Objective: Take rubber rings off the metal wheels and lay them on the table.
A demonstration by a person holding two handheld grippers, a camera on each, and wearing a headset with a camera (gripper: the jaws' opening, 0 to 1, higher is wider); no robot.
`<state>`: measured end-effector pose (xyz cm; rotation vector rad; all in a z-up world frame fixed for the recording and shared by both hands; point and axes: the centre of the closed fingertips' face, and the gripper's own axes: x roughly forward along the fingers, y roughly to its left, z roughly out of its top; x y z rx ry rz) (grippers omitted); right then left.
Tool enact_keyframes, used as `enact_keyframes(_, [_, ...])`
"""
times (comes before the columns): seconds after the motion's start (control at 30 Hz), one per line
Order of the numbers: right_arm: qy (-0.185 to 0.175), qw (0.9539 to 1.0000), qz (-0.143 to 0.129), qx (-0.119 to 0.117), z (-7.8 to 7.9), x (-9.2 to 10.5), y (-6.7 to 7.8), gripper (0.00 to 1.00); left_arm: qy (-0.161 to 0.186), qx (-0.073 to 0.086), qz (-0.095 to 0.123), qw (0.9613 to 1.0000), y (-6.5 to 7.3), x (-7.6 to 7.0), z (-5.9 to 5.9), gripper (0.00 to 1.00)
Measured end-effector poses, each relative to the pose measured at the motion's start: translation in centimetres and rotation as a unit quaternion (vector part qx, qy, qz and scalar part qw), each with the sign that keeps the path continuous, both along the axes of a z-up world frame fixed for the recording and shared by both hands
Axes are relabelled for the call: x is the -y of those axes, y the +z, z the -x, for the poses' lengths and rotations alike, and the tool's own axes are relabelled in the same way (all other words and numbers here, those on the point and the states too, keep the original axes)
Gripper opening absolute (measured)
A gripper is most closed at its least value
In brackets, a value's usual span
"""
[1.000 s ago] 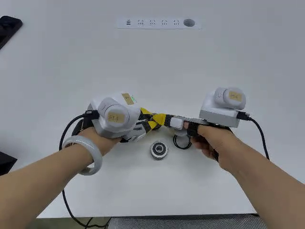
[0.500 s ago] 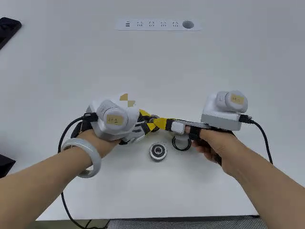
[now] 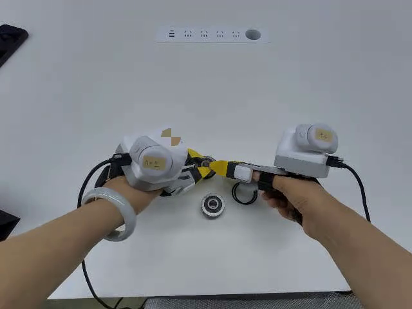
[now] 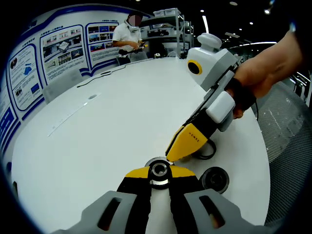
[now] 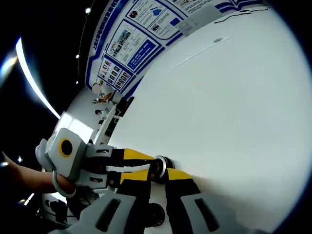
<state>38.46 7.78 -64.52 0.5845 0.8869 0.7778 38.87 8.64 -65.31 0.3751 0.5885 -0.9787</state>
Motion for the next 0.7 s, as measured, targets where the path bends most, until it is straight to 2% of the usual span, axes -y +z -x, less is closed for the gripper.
enact_keyframes(0.2, [-0.003, 0.9999, 0.011, 0.001, -0.24, -0.06, -0.43, 0.13, 0.0, 0.0, -0.001, 1.0, 0.01, -0.01, -0.03, 0.13])
enact_keyframes(0.33, [-0.01, 0.9998, 0.015, 0.005, -0.59, 0.01, -0.58, 0.21, 0.0, 0.0, 0.0, 1.0, 0.03, -0.02, -0.01, 0.13])
enact_keyframes(0.5, [-0.011, 0.9999, 0.006, -0.005, -0.81, -0.44, -0.8, 0.29, 0.0, 0.0, 0.0, 1.0, 0.06, 0.0, -0.02, 0.13])
enact_keyframes(0.67, [-0.009, 0.9998, -0.012, -0.015, -0.68, -0.77, -0.43, 0.29, 0.001, 0.0, 0.001, 1.0, 0.09, 0.01, 0.0, 0.13])
enact_keyframes(0.7, [-0.005, 0.9999, -0.012, -0.01, -0.59, -0.85, -0.18, 0.28, 0.001, 0.0, 0.001, 1.0, 0.1, 0.01, -0.01, 0.13])
